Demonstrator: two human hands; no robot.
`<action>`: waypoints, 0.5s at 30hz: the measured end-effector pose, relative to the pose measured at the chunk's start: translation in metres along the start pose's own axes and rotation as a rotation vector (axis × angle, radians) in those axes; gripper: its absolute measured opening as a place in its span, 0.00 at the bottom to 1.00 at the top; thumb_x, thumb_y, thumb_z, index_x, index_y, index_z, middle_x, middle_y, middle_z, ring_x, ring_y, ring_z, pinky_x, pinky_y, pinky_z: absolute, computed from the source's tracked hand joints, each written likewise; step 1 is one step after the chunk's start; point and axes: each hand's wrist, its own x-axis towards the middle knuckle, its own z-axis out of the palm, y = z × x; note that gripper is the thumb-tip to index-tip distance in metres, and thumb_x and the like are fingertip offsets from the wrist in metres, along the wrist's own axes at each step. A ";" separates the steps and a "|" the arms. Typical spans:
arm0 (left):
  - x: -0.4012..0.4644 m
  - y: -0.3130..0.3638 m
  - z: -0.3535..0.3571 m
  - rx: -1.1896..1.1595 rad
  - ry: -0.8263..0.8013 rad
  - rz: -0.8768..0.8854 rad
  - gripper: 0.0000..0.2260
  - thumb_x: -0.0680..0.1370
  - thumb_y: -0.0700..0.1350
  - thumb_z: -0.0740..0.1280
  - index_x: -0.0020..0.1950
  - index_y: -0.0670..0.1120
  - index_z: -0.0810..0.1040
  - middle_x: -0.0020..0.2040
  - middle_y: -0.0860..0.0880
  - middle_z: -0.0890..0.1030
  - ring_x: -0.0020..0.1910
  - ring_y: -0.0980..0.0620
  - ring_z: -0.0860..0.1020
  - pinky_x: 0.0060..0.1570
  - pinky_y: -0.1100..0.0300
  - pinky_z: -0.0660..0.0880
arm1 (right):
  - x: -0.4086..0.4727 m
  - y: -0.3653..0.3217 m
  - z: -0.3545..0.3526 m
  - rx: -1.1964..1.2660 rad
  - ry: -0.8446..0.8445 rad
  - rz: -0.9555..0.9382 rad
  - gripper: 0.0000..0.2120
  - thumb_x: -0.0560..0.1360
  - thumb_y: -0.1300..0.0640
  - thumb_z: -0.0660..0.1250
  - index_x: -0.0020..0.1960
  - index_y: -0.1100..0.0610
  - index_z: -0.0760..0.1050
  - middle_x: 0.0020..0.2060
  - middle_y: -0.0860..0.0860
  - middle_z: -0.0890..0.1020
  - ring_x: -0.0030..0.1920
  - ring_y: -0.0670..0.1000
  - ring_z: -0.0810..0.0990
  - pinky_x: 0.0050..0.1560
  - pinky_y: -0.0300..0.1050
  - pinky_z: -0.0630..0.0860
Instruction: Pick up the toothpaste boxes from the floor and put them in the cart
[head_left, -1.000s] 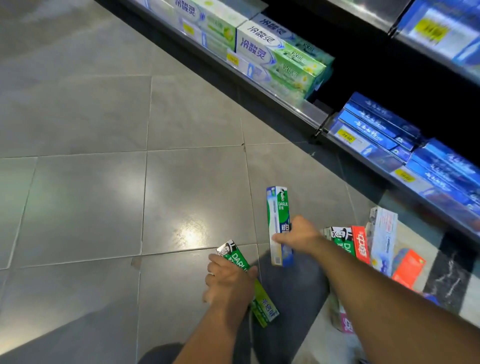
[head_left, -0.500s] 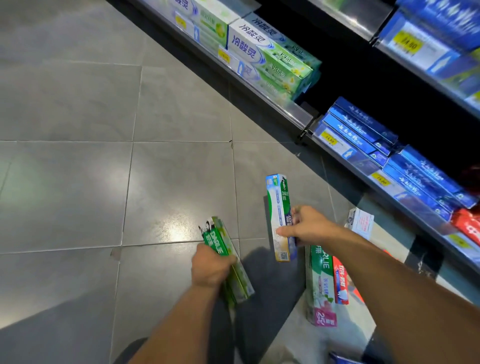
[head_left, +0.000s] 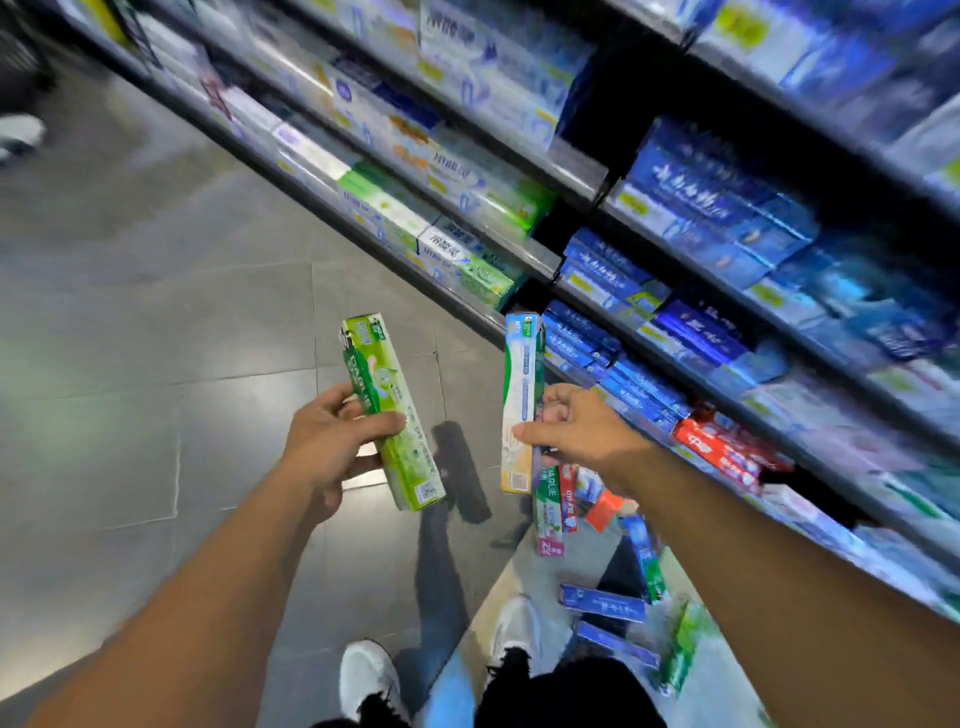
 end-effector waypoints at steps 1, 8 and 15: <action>-0.026 0.028 0.002 0.023 -0.013 0.026 0.18 0.70 0.29 0.74 0.52 0.48 0.80 0.43 0.52 0.86 0.39 0.51 0.85 0.36 0.53 0.82 | -0.029 -0.022 -0.005 0.019 0.006 -0.014 0.16 0.74 0.65 0.73 0.57 0.56 0.70 0.27 0.40 0.82 0.32 0.40 0.82 0.33 0.38 0.77; -0.176 0.199 0.010 0.180 -0.183 0.196 0.23 0.68 0.28 0.76 0.58 0.46 0.81 0.52 0.46 0.83 0.41 0.50 0.85 0.38 0.51 0.83 | -0.215 -0.154 -0.027 0.129 0.101 -0.140 0.15 0.74 0.64 0.74 0.58 0.56 0.74 0.25 0.40 0.79 0.35 0.43 0.82 0.43 0.44 0.79; -0.264 0.273 0.042 0.351 -0.420 0.264 0.25 0.67 0.29 0.77 0.62 0.45 0.79 0.52 0.45 0.83 0.42 0.48 0.83 0.36 0.54 0.81 | -0.344 -0.197 -0.044 0.250 0.305 -0.211 0.15 0.73 0.61 0.75 0.57 0.56 0.76 0.39 0.56 0.78 0.38 0.48 0.82 0.39 0.42 0.80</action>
